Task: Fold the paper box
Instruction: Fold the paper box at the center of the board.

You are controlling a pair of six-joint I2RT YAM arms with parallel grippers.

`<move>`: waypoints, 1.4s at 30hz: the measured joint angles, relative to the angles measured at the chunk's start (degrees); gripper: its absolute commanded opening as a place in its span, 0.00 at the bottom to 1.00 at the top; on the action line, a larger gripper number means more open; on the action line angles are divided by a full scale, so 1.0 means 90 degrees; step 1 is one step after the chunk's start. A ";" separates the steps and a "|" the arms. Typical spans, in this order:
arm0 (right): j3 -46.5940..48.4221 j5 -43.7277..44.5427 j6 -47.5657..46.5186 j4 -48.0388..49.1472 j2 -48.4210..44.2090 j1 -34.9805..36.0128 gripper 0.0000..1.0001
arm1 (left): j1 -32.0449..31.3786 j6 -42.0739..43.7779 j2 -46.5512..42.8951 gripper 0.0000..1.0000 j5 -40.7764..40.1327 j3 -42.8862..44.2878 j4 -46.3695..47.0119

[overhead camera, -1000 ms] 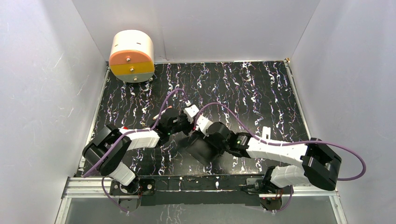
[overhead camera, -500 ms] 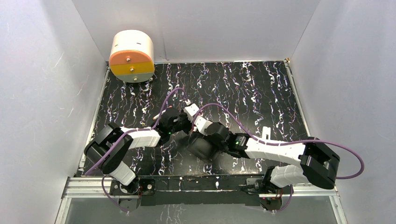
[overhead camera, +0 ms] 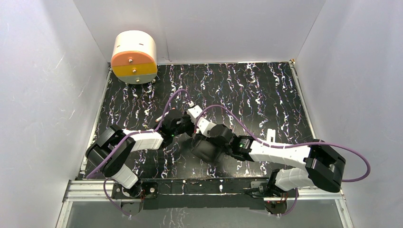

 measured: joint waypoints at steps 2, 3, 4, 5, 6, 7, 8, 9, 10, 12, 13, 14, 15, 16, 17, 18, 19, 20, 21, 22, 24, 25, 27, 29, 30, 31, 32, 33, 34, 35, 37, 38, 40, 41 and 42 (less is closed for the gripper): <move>0.0000 0.0000 -0.0012 0.0010 0.0039 0.0000 0.00 | 0.0002 -0.0044 0.0000 0.01 0.0000 0.0000 -0.0012; 0.0000 0.0010 -0.0022 0.0027 0.0070 0.0000 0.00 | 0.0005 -0.0087 0.0000 0.02 -0.0005 0.0000 -0.0015; 0.0000 0.0029 -0.0041 0.0053 0.0107 0.0005 0.00 | 0.0007 -0.0138 0.0002 0.03 -0.0019 0.0000 -0.0017; 0.0000 0.0066 -0.0066 0.0080 0.0148 0.0024 0.00 | 0.0010 -0.0204 0.0002 0.05 -0.0036 0.0000 -0.0015; 0.0000 0.0097 -0.0090 0.0107 0.0177 0.0039 0.00 | 0.0012 -0.0267 0.0000 0.07 -0.0053 -0.0002 -0.0010; -0.0012 0.0151 -0.0131 0.0158 0.0206 0.0061 0.00 | 0.0017 -0.0330 0.0000 0.10 -0.0066 -0.0010 0.0005; -0.0029 0.0194 -0.0177 0.0209 0.0233 0.0085 0.00 | 0.0039 -0.0425 -0.0002 0.14 -0.0070 -0.0041 0.0073; -0.0049 0.0209 -0.0219 0.0250 0.0257 0.0104 0.00 | 0.0087 -0.0563 -0.0039 0.19 -0.0061 -0.0129 0.0172; -0.0083 0.0223 -0.0282 0.0299 0.0291 0.0124 0.00 | 0.0121 -0.0653 -0.0090 0.23 -0.0034 -0.0214 0.0236; -0.0119 0.0255 -0.0406 0.0325 0.0345 0.0136 0.00 | 0.0236 -0.0925 -0.0313 0.29 0.0083 -0.0478 0.0413; -0.0119 0.0274 -0.0459 0.0352 0.0367 0.0143 0.00 | 0.0318 -0.1066 -0.0469 0.31 0.0146 -0.0612 0.0476; -0.0121 0.0277 -0.0517 0.0384 0.0369 0.0153 0.00 | 0.0403 -0.1185 -0.0612 0.33 0.0197 -0.0721 0.0544; -0.0121 0.0277 -0.0580 0.0415 0.0369 0.0153 0.00 | 0.0510 -0.1338 -0.0772 0.35 0.0267 -0.0821 0.0617; -0.0121 0.0272 -0.0641 0.0454 0.0369 0.0153 0.00 | 0.0597 -0.1440 -0.0891 0.36 0.0316 -0.0889 0.0699; -0.0138 0.0267 -0.0702 0.0503 0.0367 0.0153 0.00 | 0.0726 -0.1600 -0.1037 0.37 0.0379 -0.0967 0.0801; -0.0168 0.0250 -0.0760 0.0563 0.0355 0.0153 0.00 | 0.0835 -0.1741 -0.1154 0.39 0.0427 -0.1035 0.0899; -0.0204 0.0233 -0.0811 0.0605 0.0338 0.0153 0.00 | 0.0940 -0.1882 -0.1256 0.40 0.0461 -0.1093 0.0976; -0.0248 0.0216 -0.0896 0.0627 0.0311 0.0153 0.00 | 0.1061 -0.2045 -0.1336 0.42 0.0503 -0.1139 0.1056; -0.0282 0.0202 -0.0954 0.0653 0.0284 0.0153 0.00 | 0.1190 -0.2220 -0.1389 0.43 0.0534 -0.1178 0.1137; -0.0328 0.0177 -0.1039 0.0702 0.0248 0.0155 0.00 | 0.1316 -0.2390 -0.1406 0.43 0.0563 -0.1197 0.1197; -0.0408 0.0143 -0.1202 0.0770 0.0172 0.0155 0.00 | 0.1569 -0.2720 -0.1365 0.43 0.0607 -0.1197 0.1265; -0.0432 0.0117 -0.1285 0.0782 0.0141 0.0158 0.00 | 0.1693 -0.2878 -0.1299 0.43 0.0644 -0.1195 0.1304; -0.0452 0.0051 -0.1452 0.0848 0.0112 0.0158 0.00 | 0.1887 -0.3133 -0.1052 0.44 0.0750 -0.1146 0.1372; -0.0481 -0.0024 -0.1637 0.0974 0.0097 0.0158 0.00 | 0.2025 -0.3339 -0.0622 0.44 0.0906 -0.0984 0.1362; -0.0508 -0.0073 -0.1746 0.1042 0.0087 0.0158 0.00 | 0.2055 -0.3402 -0.0432 0.44 0.0974 -0.0899 0.1348; -0.0534 -0.0114 -0.1836 0.1090 0.0083 0.0160 0.00 | 0.2067 -0.3478 -0.0194 0.44 0.1078 -0.0777 0.1314; -0.0546 -0.0153 -0.1936 0.1120 0.0080 0.0160 0.00 | 0.2067 -0.3538 0.0024 0.44 0.1202 -0.0661 0.1302; -0.0566 -0.0189 -0.2047 0.1175 0.0080 0.0160 0.00 | 0.2067 -0.3592 0.0223 0.44 0.1319 -0.0554 0.1290; -0.0588 -0.0233 -0.2154 0.1241 0.0078 0.0160 0.00 | 0.2067 -0.3643 0.0389 0.43 0.1428 -0.0469 0.1273; -0.0619 -0.0277 -0.2273 0.1307 0.0070 0.0160 0.00 | 0.2067 -0.3689 0.0544 0.43 0.1554 -0.0393 0.1265; -0.0663 -0.0330 -0.2465 0.1416 0.0068 0.0160 0.00 | 0.2064 -0.3769 0.0782 0.41 0.1780 -0.0299 0.1226; -0.0704 -0.0362 -0.2613 0.1525 0.0068 0.0160 0.00 | 0.2062 -0.3796 0.0850 0.41 0.1875 -0.0282 0.1224; -0.0755 -0.0398 -0.2812 0.1625 0.0068 0.0160 0.00 | 0.2018 -0.3866 0.0986 0.38 0.2074 -0.0257 0.1205; -0.0780 -0.0410 -0.2922 0.1681 0.0068 0.0160 0.00 | 0.1994 -0.3898 0.1022 0.37 0.2152 -0.0253 0.1195; -0.0801 -0.0420 -0.3002 0.1741 0.0073 0.0160 0.00 | 0.1953 -0.3917 0.1032 0.34 0.2210 -0.0250 0.1173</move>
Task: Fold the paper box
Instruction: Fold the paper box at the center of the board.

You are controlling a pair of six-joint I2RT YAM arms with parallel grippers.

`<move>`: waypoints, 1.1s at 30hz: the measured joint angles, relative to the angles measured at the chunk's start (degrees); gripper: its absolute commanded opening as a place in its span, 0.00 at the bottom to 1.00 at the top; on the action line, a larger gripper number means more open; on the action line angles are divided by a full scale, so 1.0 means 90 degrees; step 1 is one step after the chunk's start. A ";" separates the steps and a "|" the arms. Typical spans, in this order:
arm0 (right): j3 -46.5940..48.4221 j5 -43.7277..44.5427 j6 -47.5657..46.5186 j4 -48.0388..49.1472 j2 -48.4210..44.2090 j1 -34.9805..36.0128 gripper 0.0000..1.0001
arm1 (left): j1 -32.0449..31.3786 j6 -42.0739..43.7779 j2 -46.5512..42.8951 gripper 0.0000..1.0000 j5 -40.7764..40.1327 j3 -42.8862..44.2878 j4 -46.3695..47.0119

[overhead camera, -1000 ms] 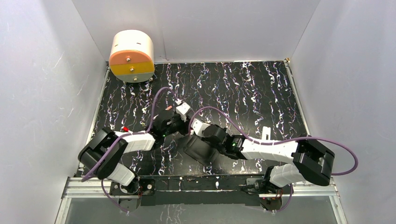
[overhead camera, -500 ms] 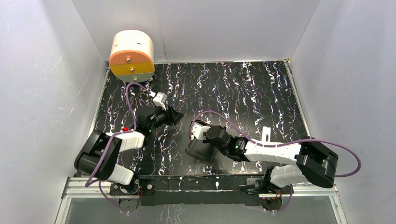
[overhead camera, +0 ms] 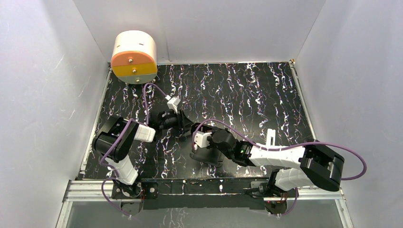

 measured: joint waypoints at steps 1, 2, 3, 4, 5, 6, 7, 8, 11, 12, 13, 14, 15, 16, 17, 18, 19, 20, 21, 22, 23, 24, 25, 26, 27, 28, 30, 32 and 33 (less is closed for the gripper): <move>-0.0015 0.0000 -0.0070 0.0046 0.0010 0.0000 0.00 | -0.0051 -0.0015 -0.0002 0.32 0.0066 0.0000 0.0002; -0.0024 0.0002 -0.0155 0.0109 0.0036 0.0000 0.00 | -0.0114 -0.0034 -0.0007 0.31 0.0124 0.0010 0.0005; -0.0024 0.0005 -0.0219 0.0158 0.0075 0.0000 0.00 | -0.0180 -0.0051 -0.0022 0.29 0.0165 0.0012 0.0007; -0.0024 0.0010 -0.0270 0.0206 0.0119 0.0000 0.00 | -0.0231 -0.0061 -0.0041 0.28 0.0197 0.0012 0.0002; -0.0027 0.0019 -0.0325 0.0233 0.0165 0.0000 0.00 | -0.0274 -0.0078 -0.0070 0.27 0.0219 0.0012 0.0002; -0.0032 0.0036 -0.0386 0.0274 0.0204 0.0000 0.00 | -0.0308 -0.0087 -0.0114 0.26 0.0223 0.0010 0.0000; -0.0039 0.0046 -0.0432 0.0318 0.0238 0.0000 0.00 | -0.0333 -0.0102 -0.0170 0.26 0.0226 0.0002 0.0002; -0.0046 0.0053 -0.0476 0.0359 0.0260 0.0000 0.00 | -0.0342 -0.0114 -0.0226 0.25 0.0226 -0.0005 0.0005; -0.0063 0.0083 -0.0610 0.0537 0.0318 0.0000 0.00 | -0.0369 -0.0197 -0.0481 0.25 0.0206 -0.0080 0.0017; -0.0066 0.0100 -0.0644 0.0600 0.0338 0.0000 0.00 | -0.0389 -0.0221 -0.0571 0.25 0.0185 -0.0126 0.0022; -0.0066 0.0121 -0.0680 0.0651 0.0359 0.0002 0.00 | -0.0423 -0.0233 -0.0634 0.25 0.0143 -0.0163 0.0029; -0.0066 0.0163 -0.0721 0.0699 0.0384 0.0005 0.00 | -0.0476 -0.0243 -0.0695 0.25 0.0058 -0.0206 0.0044; -0.0068 0.0199 -0.0755 0.0738 0.0410 0.0005 0.00 | -0.0546 -0.0245 -0.0746 0.25 -0.0049 -0.0255 0.0044; -0.0080 0.0226 -0.0782 0.0782 0.0437 0.0005 0.00 | -0.0622 -0.0243 -0.0784 0.25 -0.0155 -0.0311 0.0051; -0.0104 0.0245 -0.0801 0.0835 0.0454 0.0005 0.00 | -0.0702 -0.0243 -0.0809 0.25 -0.0257 -0.0374 0.0051; -0.0151 0.0272 -0.0833 0.0882 0.0469 0.0005 0.00 | -0.0767 -0.0243 -0.0818 0.25 -0.0325 -0.0420 0.0051; -0.0199 0.0279 -0.0869 0.0916 0.0493 0.0005 0.00 | -0.0840 -0.0243 -0.0821 0.26 -0.0396 -0.0476 0.0049; -0.0253 0.0294 -0.0896 0.0979 0.0525 0.0005 0.00 | -0.0908 -0.0248 -0.0821 0.26 -0.0449 -0.0522 0.0049; -0.0301 0.0328 -0.0925 0.1025 0.0556 0.0005 0.00 | -0.0967 -0.0250 -0.0821 0.26 -0.0486 -0.0561 0.0051; -0.0352 0.0364 -0.0947 0.1112 0.0588 0.0005 0.00 | -0.1022 -0.0257 -0.0821 0.26 -0.0515 -0.0602 0.0070; -0.0393 0.0393 -0.0981 0.1202 0.0619 0.0005 0.00 | -0.1066 -0.0267 -0.0821 0.27 -0.0529 -0.0636 0.0097; -0.0423 0.0420 -0.1010 0.1285 0.0639 0.0005 0.00 | -0.1115 -0.0272 -0.0821 0.27 -0.0549 -0.0682 0.0136; -0.0466 0.0449 -0.1049 0.1399 0.0661 0.0010 0.00 | -0.1166 -0.0291 -0.0821 0.28 -0.0551 -0.0741 0.0202; -0.0510 0.0478 -0.1078 0.1518 0.0680 0.0024 0.00 | -0.1224 -0.0301 -0.0821 0.29 -0.0554 -0.0799 0.0260; -0.0561 0.0505 -0.1107 0.1656 0.0704 0.0053 0.00 | -0.1280 -0.0308 -0.0821 0.29 -0.0554 -0.0857 0.0306; -0.0617 0.0544 -0.1151 0.1787 0.0724 0.0104 0.00 | -0.1321 -0.0311 -0.0821 0.30 -0.0554 -0.0906 0.0355; -0.0748 0.0653 -0.1256 0.2064 0.0741 0.0228 0.00 | -0.1387 -0.0311 -0.0823 0.30 -0.0563 -0.0991 0.0410; -0.0884 0.0782 -0.1396 0.2339 0.0767 0.0381 0.00 | -0.1421 -0.0308 -0.0835 0.31 -0.0573 -0.1042 0.0440; -0.0935 0.0848 -0.1457 0.2477 0.0804 0.0459 0.00 | -0.1421 -0.0304 -0.0843 0.31 -0.0583 -0.1056 0.0442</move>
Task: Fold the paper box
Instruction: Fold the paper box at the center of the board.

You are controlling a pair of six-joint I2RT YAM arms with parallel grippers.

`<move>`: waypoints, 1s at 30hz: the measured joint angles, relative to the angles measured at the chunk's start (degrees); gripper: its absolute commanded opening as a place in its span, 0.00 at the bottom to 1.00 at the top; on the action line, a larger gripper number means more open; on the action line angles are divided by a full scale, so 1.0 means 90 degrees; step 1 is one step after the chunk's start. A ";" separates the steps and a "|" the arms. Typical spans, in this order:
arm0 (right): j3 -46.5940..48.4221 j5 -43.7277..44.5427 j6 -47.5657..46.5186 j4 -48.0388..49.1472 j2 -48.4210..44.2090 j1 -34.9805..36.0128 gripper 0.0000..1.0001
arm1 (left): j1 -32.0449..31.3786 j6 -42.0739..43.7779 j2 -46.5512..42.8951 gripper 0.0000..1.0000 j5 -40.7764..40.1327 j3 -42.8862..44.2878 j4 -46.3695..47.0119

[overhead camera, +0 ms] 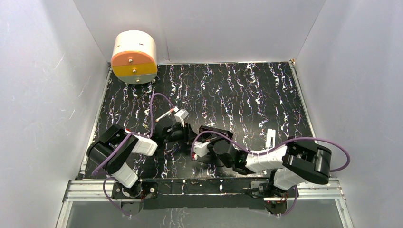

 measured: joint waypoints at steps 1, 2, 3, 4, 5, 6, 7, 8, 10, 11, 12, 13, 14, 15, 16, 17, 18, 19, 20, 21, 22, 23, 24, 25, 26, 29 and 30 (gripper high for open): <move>-0.0034 0.0051 -0.0058 0.0112 0.0041 0.0061 0.00 | 0.0000 0.0005 -0.0005 0.30 -0.0019 -0.0005 0.0000; -0.0070 0.0141 -0.0136 0.0226 0.0107 0.0131 0.00 | 0.0000 0.0015 -0.0015 0.30 -0.0049 -0.0015 0.0002; -0.0092 0.0209 -0.0202 0.0345 0.0172 0.0180 0.00 | 0.0000 0.0019 -0.0017 0.30 -0.0068 -0.0019 0.0002; -0.0119 0.0299 -0.0279 0.0476 0.0257 0.0236 0.00 | 0.0000 0.0041 -0.0024 0.29 -0.0095 -0.0022 0.0002; -0.0138 0.0401 -0.0355 0.0600 0.0350 0.0289 0.00 | 0.0000 0.0063 -0.0027 0.29 -0.0117 -0.0022 0.0002; -0.0151 0.0478 -0.0435 0.0695 0.0427 0.0333 0.00 | 0.0000 0.0087 -0.0027 0.29 -0.0146 -0.0022 0.0002; -0.0158 0.0568 -0.0534 0.0811 0.0510 0.0391 0.00 | 0.0000 0.0131 -0.0032 0.29 -0.0194 -0.0034 0.0010; -0.0163 0.0631 -0.0624 0.0923 0.0583 0.0444 0.00 | 0.0000 0.0168 -0.0041 0.29 -0.0236 -0.0053 0.0019; -0.0175 0.0767 -0.0852 0.1253 0.0789 0.0593 0.00 | 0.0000 0.0284 -0.0109 0.29 -0.0393 -0.0138 0.0041; -0.0197 0.0818 -0.0971 0.1418 0.0894 0.0661 0.00 | -0.0002 0.0333 -0.0143 0.29 -0.0449 -0.0165 0.0044; -0.0226 0.0860 -0.1076 0.1569 0.0981 0.0712 0.00 | -0.0005 0.0386 -0.0175 0.29 -0.0500 -0.0197 0.0044; -0.0255 0.0903 -0.1168 0.1715 0.1064 0.0753 0.00 | -0.0010 0.0459 -0.0214 0.29 -0.0554 -0.0228 0.0044; -0.0270 0.0945 -0.1253 0.1824 0.1127 0.0777 0.00 | -0.0019 0.0537 -0.0243 0.30 -0.0617 -0.0240 0.0044; -0.0279 0.0967 -0.1311 0.1909 0.1171 0.0792 0.00 | -0.0027 0.0622 -0.0262 0.31 -0.0656 -0.0243 0.0046; -0.0287 0.0979 -0.1350 0.1972 0.1200 0.0801 0.00 | -0.0032 0.0709 -0.0267 0.32 -0.0687 -0.0243 0.0058; -0.0287 0.0984 -0.1377 0.1991 0.1207 0.0806 0.00 | -0.0044 0.0804 -0.0267 0.32 -0.0716 -0.0243 0.0068; -0.0287 0.0984 -0.1389 0.2004 0.1207 0.0809 0.00 | -0.0049 0.0877 -0.0267 0.33 -0.0743 -0.0243 0.0073; -0.0287 0.0984 -0.1392 0.2004 0.1207 0.0821 0.00 | -0.0053 0.0986 -0.0267 0.33 -0.0780 -0.0243 0.0080; -0.0287 0.0986 -0.1399 0.1999 0.1207 0.0835 0.00 | -0.0058 0.1071 -0.0267 0.34 -0.0806 -0.0243 0.0080; -0.0287 0.0991 -0.1404 0.1999 0.1207 0.0843 0.00 | -0.0066 0.1154 -0.0267 0.34 -0.0838 -0.0243 0.0085; -0.0287 0.0993 -0.1411 0.1996 0.1207 0.0855 0.00 | -0.0070 0.1212 -0.0267 0.35 -0.0869 -0.0243 0.0087; -0.0287 0.1001 -0.1423 0.1999 0.1214 0.0872 0.00 | -0.0078 0.1282 -0.0267 0.35 -0.0911 -0.0243 0.0090; -0.0287 0.1018 -0.1440 0.2004 0.1231 0.0889 0.00 | -0.0083 0.1345 -0.0262 0.35 -0.0940 -0.0243 0.0095; -0.0287 0.1042 -0.1467 0.2013 0.1256 0.0903 0.00 | -0.0083 0.1404 -0.0257 0.36 -0.0957 -0.0243 0.0100; -0.0287 0.1088 -0.1513 0.2057 0.1304 0.0923 0.00 | -0.0083 0.1443 -0.0255 0.36 -0.0969 -0.0243 0.0109; -0.0287 0.1231 -0.1773 0.2361 0.1537 0.0971 0.00 | -0.0095 0.1564 -0.0214 0.36 -0.1020 -0.0250 0.0219; -0.0287 0.1294 -0.1902 0.2565 0.1676 0.0993 0.00 | -0.0097 0.1600 -0.0202 0.36 -0.1042 -0.0267 0.0284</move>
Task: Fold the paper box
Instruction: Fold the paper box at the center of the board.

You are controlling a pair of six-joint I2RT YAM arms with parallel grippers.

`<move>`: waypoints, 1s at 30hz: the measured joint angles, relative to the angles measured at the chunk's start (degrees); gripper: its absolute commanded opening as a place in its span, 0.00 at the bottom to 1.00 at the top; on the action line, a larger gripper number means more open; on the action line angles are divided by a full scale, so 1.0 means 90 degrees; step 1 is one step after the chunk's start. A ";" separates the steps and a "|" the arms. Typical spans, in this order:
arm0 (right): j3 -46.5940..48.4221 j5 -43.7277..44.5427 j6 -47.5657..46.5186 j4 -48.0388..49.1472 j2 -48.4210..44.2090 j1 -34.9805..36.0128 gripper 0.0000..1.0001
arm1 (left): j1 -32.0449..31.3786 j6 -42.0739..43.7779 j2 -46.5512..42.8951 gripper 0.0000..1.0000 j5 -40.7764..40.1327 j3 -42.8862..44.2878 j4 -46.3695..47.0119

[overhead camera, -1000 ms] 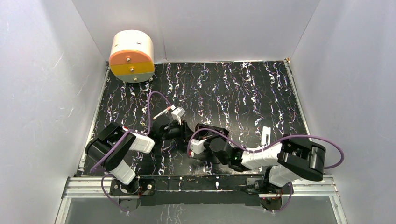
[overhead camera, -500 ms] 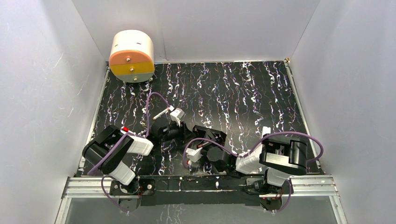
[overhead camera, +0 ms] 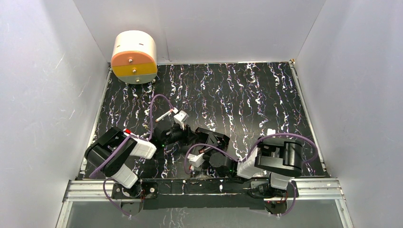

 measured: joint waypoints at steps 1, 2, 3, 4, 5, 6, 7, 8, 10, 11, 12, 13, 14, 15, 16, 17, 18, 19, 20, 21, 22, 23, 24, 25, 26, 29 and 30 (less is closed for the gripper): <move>0.0000 0.0049 -0.0121 0.0187 0.0134 0.0017 0.00 | 0.0000 0.0032 0.0000 0.36 -0.0027 -0.0029 0.0053; -0.0002 0.0085 -0.0233 0.0335 0.0240 0.0029 0.00 | 0.0000 0.0070 0.0000 0.35 -0.0049 -0.0058 0.0119; -0.0002 0.0134 -0.0347 0.0544 0.0367 0.0041 0.00 | 0.0000 0.0104 0.0005 0.35 -0.0068 -0.0085 0.0185; -0.0002 0.0175 -0.0447 0.0738 0.0491 0.0053 0.00 | 0.0000 0.0138 0.0012 0.35 -0.0080 -0.0109 0.0265; -0.0002 0.0204 -0.0556 0.0908 0.0605 0.0058 0.00 | 0.0000 0.0165 0.0027 0.35 -0.0092 -0.0126 0.0330; -0.0002 0.0228 -0.0627 0.1042 0.0687 0.0061 0.00 | 0.0000 0.0206 0.0063 0.35 -0.0095 -0.0141 0.0440; -0.0005 0.0233 -0.0690 0.1158 0.0746 0.0063 0.00 | 0.0000 0.0238 0.0102 0.34 -0.0097 -0.0146 0.0520; -0.0005 0.0233 -0.0731 0.1229 0.0782 0.0070 0.00 | 0.0000 0.0265 0.0143 0.34 -0.0095 -0.0160 0.0614; -0.0007 0.0231 -0.0750 0.1282 0.0799 0.0078 0.00 | -0.0002 0.0323 0.0209 0.33 -0.0095 -0.0214 0.0814; -0.0007 0.0228 -0.0748 0.1282 0.0799 0.0083 0.00 | -0.0002 0.0347 0.0223 0.33 -0.0095 -0.0245 0.0899; -0.0007 0.0223 -0.0746 0.1280 0.0797 0.0085 0.00 | -0.0002 0.0372 0.0233 0.32 -0.0095 -0.0272 0.0976; -0.0007 0.0223 -0.0738 0.1270 0.0792 0.0087 0.00 | -0.0002 0.0386 0.0240 0.32 -0.0095 -0.0284 0.1039; -0.0007 0.0221 -0.0724 0.1251 0.0777 0.0087 0.00 | -0.0005 0.0403 0.0265 0.31 -0.0092 -0.0301 0.1120; -0.0002 0.0214 -0.0704 0.1205 0.0750 0.0087 0.00 | -0.0010 0.0408 0.0301 0.30 -0.0090 -0.0311 0.1190; 0.0005 0.0204 -0.0682 0.1139 0.0716 0.0087 0.00 | -0.0015 0.0408 0.0347 0.30 -0.0087 -0.0316 0.1270; 0.0007 0.0194 -0.0658 0.1073 0.0680 0.0087 0.00 | -0.0015 0.0406 0.0401 0.29 -0.0087 -0.0318 0.1362; 0.0022 0.0189 -0.0629 0.0998 0.0644 0.0087 0.00 | -0.0015 0.0398 0.0464 0.28 -0.0087 -0.0318 0.1464; 0.0041 0.0189 -0.0612 0.0928 0.0622 0.0087 0.00 | -0.0015 0.0391 0.0512 0.26 -0.0090 -0.0318 0.1537; 0.0068 0.0187 -0.0593 0.0872 0.0605 0.0087 0.00 | -0.0015 0.0372 0.0576 0.25 -0.0102 -0.0318 0.1644; 0.0092 0.0187 -0.0571 0.0818 0.0595 0.0087 0.00 | -0.0015 0.0347 0.0622 0.23 -0.0126 -0.0321 0.1729; 0.0117 0.0177 -0.0556 0.0775 0.0595 0.0087 0.00 | -0.0017 0.0328 0.0685 0.21 -0.0165 -0.0330 0.1853; 0.0134 0.0180 -0.0551 0.0746 0.0595 0.0087 0.00 | -0.0024 0.0301 0.0731 0.20 -0.0192 -0.0338 0.1931; 0.0148 0.0175 -0.0544 0.0719 0.0595 0.0087 0.00 | -0.0041 0.0287 0.0784 0.18 -0.0240 -0.0347 0.2033; 0.0168 0.0177 -0.0534 0.0685 0.0595 0.0087 0.00 | -0.0068 0.0279 0.0848 0.17 -0.0316 -0.0352 0.2154; 0.0177 0.0177 -0.0527 0.0661 0.0595 0.0087 0.00 | -0.0090 0.0274 0.0908 0.16 -0.0386 -0.0357 0.2259; 0.0226 0.0177 -0.0512 0.0600 0.0595 0.0087 0.00 | -0.0209 0.0291 0.1039 0.15 -0.0724 -0.0362 0.2501; 0.0240 0.0180 -0.0505 0.0595 0.0595 0.0087 0.00 | -0.0265 0.0304 0.1071 0.15 -0.0852 -0.0362 0.2557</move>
